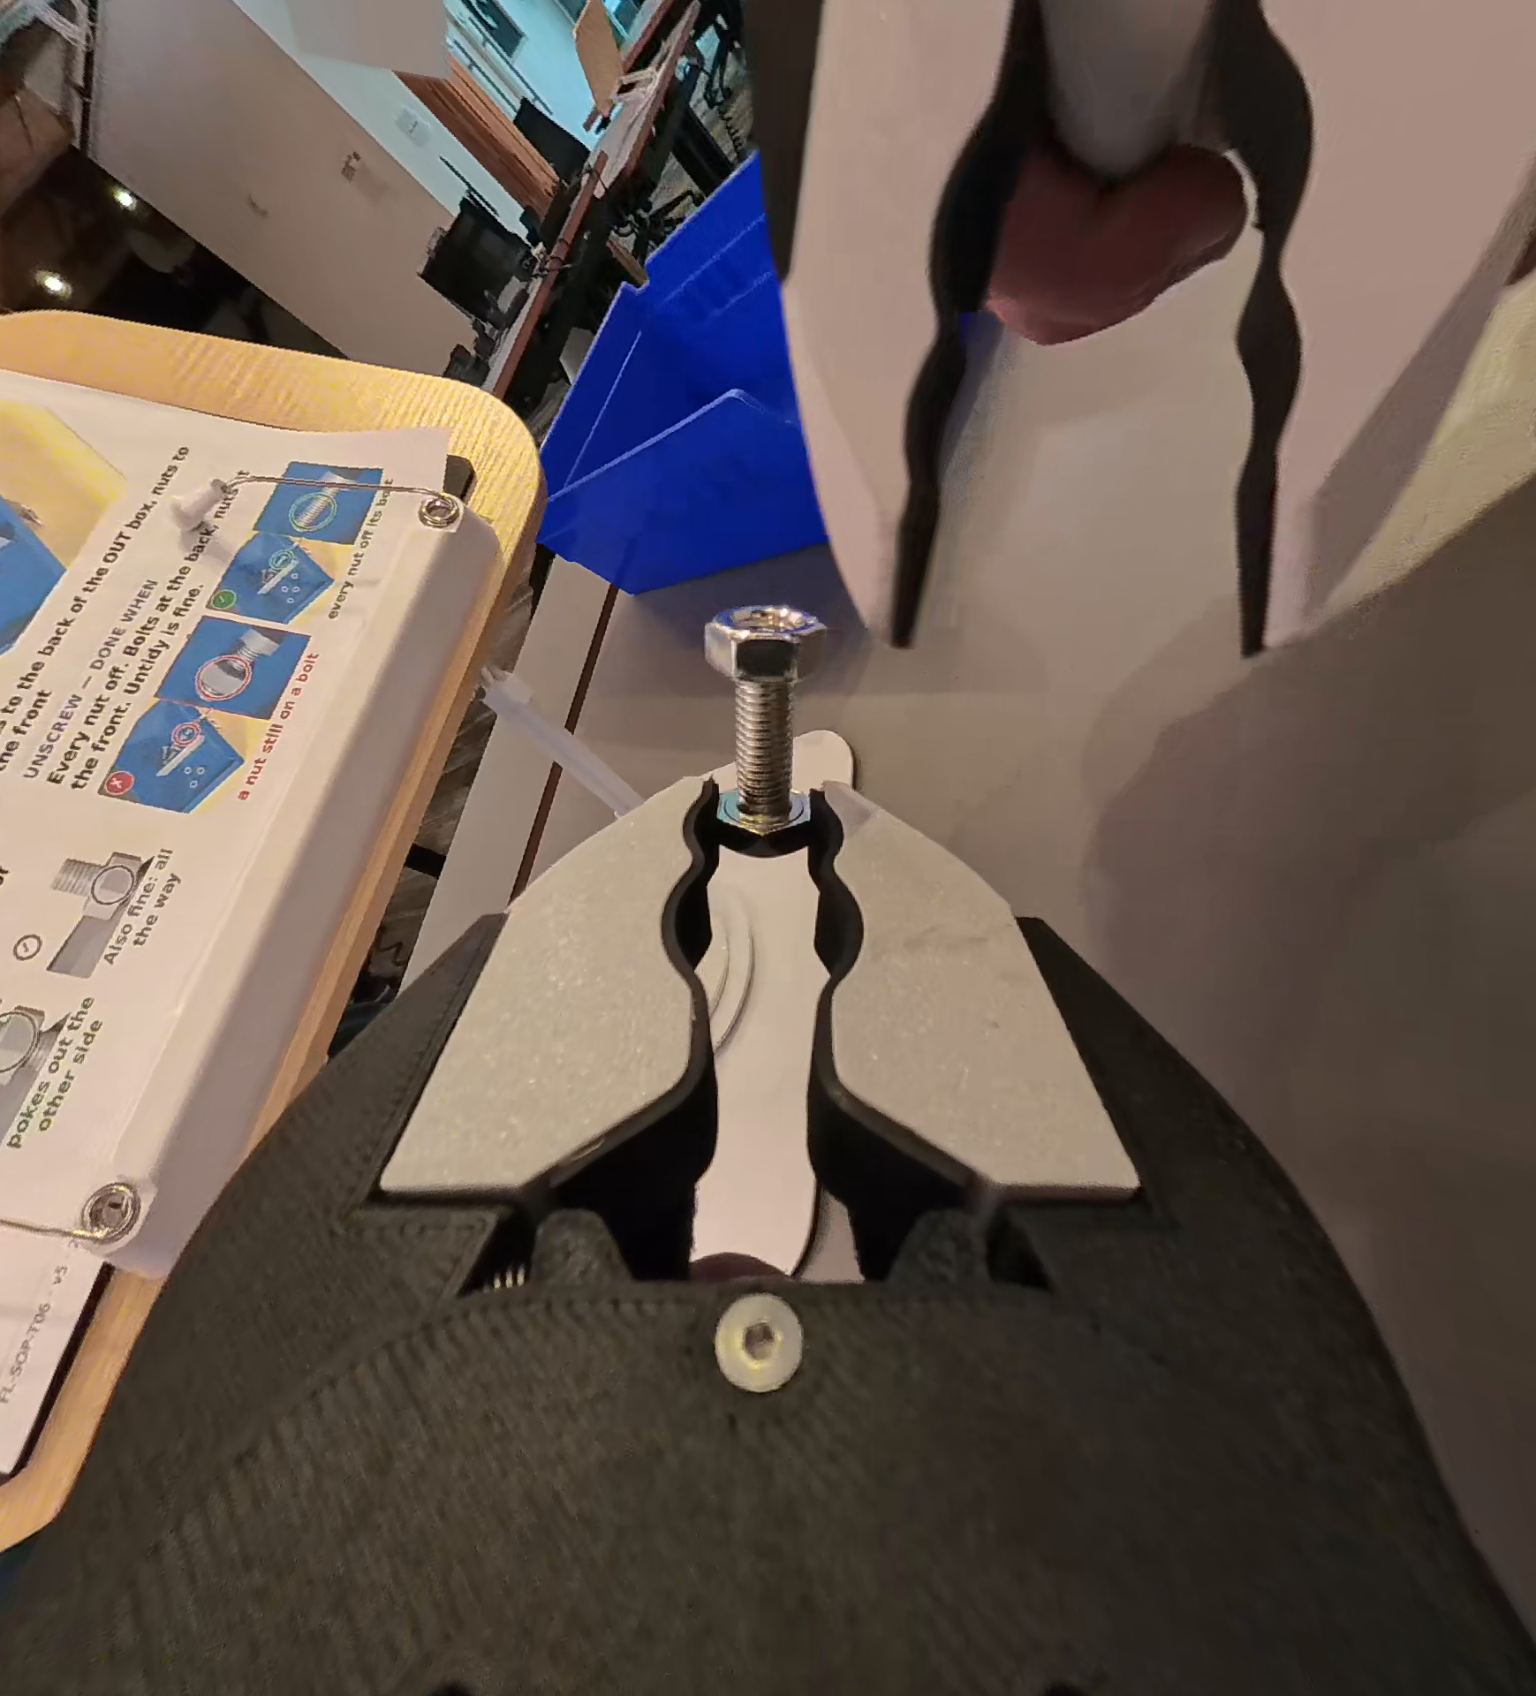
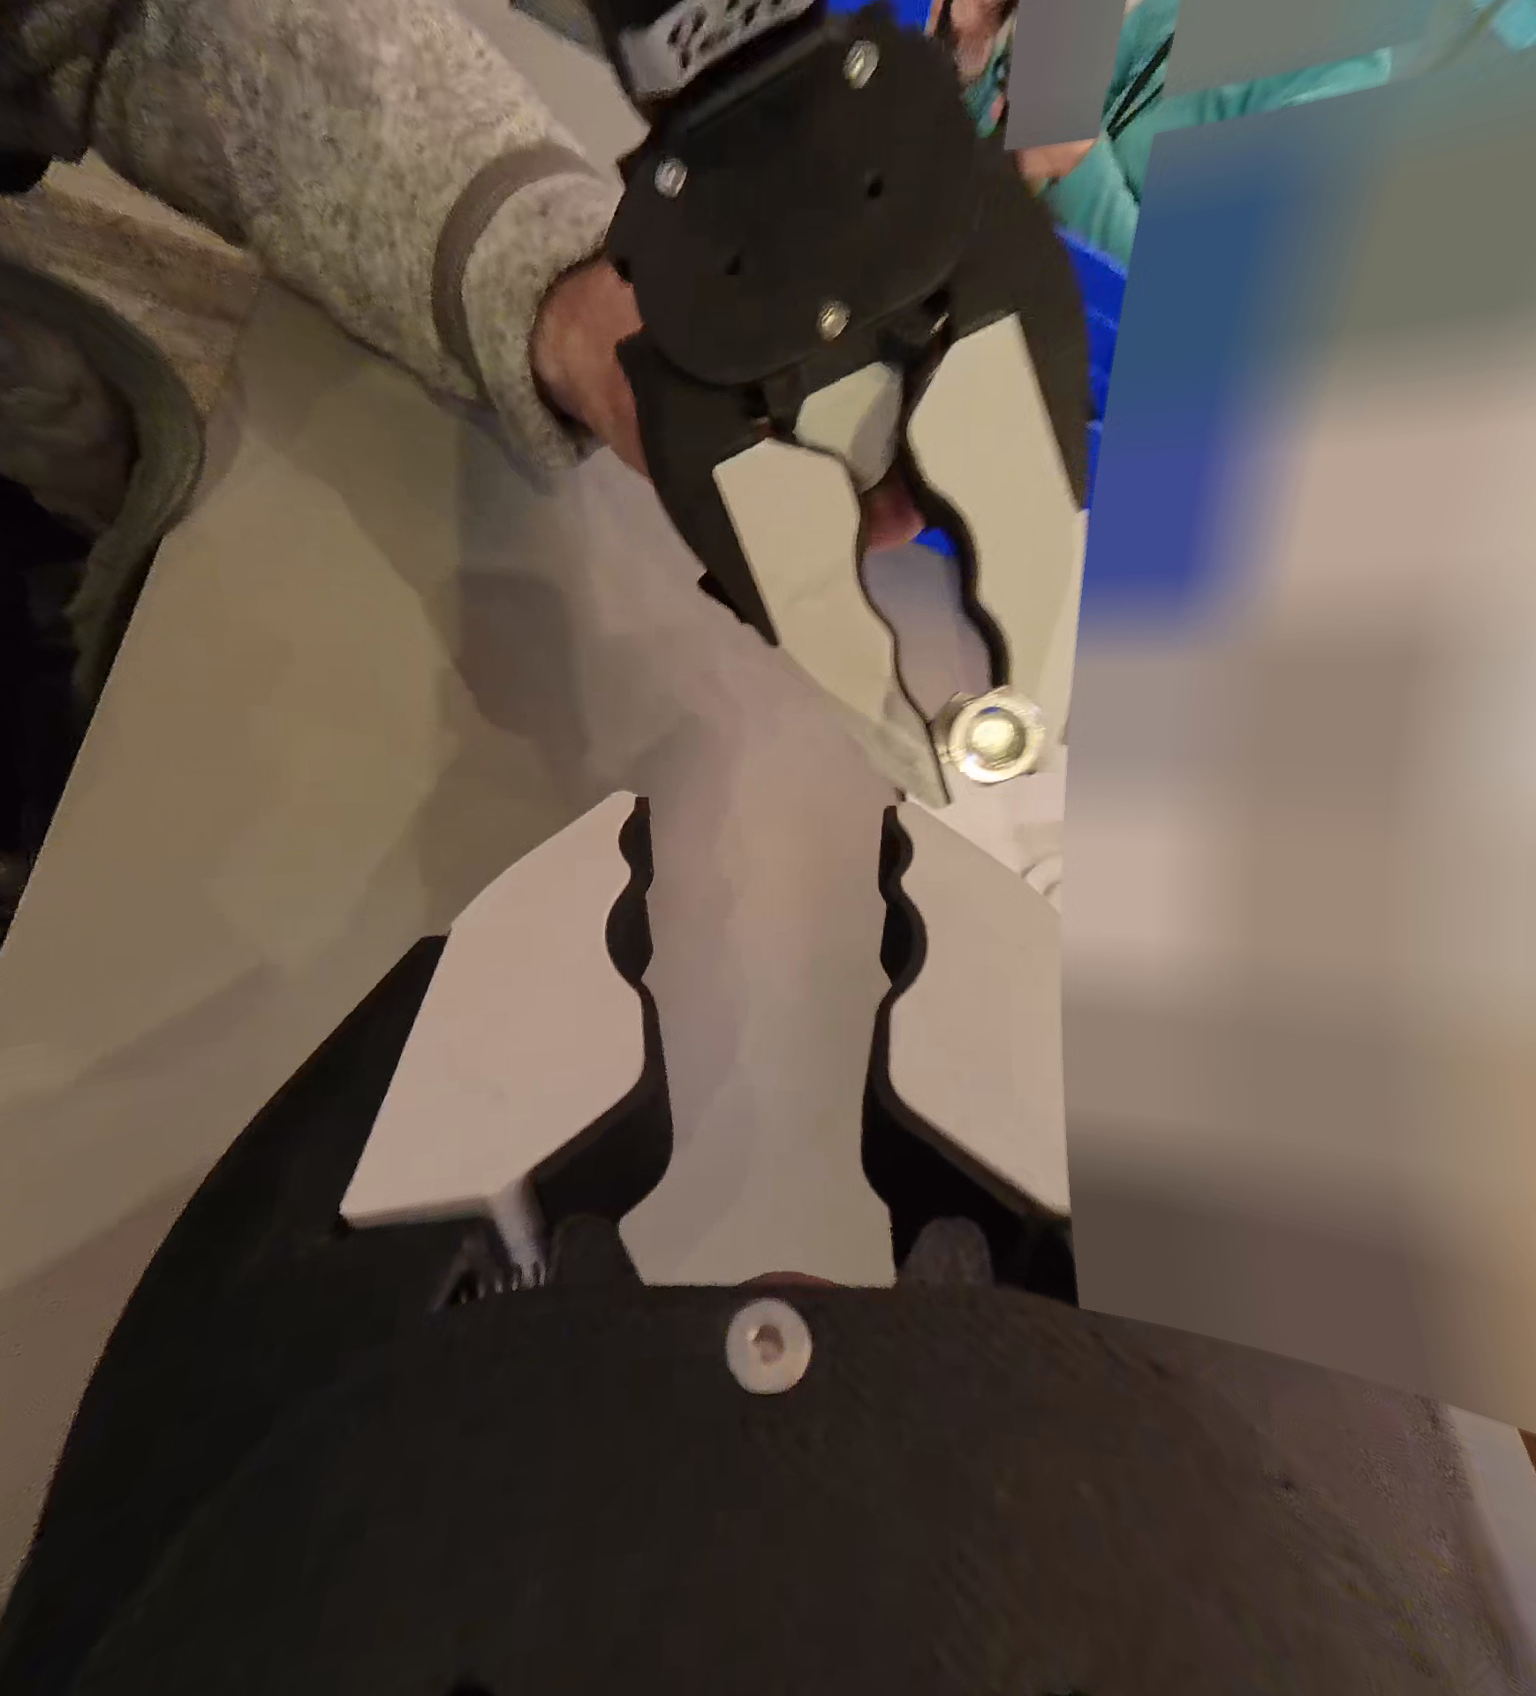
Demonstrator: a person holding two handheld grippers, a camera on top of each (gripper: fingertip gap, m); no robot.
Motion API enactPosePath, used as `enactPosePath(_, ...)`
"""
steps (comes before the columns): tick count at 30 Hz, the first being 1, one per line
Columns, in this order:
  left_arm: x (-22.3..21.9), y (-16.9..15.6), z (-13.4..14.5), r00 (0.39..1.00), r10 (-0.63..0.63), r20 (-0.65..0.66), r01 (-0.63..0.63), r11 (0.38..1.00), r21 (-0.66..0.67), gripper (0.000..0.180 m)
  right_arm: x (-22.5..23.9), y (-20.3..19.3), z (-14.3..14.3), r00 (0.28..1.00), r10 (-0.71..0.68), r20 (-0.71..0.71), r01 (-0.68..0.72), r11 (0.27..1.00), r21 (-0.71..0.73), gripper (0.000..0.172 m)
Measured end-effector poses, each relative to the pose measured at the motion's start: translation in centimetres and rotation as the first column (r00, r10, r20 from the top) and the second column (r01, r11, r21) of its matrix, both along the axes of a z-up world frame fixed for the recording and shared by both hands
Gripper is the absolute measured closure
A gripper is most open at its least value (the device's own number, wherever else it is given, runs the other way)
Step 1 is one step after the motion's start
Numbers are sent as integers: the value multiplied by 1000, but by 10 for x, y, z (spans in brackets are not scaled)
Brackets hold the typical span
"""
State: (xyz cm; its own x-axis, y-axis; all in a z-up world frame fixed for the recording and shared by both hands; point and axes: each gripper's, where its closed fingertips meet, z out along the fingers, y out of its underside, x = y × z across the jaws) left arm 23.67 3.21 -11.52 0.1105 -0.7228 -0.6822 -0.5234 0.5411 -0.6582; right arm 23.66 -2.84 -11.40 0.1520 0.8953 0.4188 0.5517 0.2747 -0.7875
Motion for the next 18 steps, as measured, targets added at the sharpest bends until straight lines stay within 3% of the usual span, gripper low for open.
enactPosePath(1,0,0,-1,1000,0,-3,0,1000,3,162,1,2,6,1000,-7,-29,7,1000,9,123)
enactPosePath(5,2,-3,-1,1000,-8,-8,8,1000,5,162,0,12,19,997,-42,-59,46,997,58,106)
enactPosePath(14,1,-2,-2,1000,-3,-12,3,1000,17,163,-5,11,11,999,-30,-39,31,999,19,107)
enactPosePath(15,1,-2,-2,1000,2,-9,-1,1000,17,162,-2,10,8,999,-34,-23,34,999,1,112)
enactPosePath(17,1,-1,0,1000,2,2,-2,1000,5,162,1,-1,-6,999,24,38,-21,998,-62,142)
enactPosePath(18,0,0,0,1000,1,5,-1,1000,0,162,2,-2,-10,998,27,56,-23,998,-67,146)
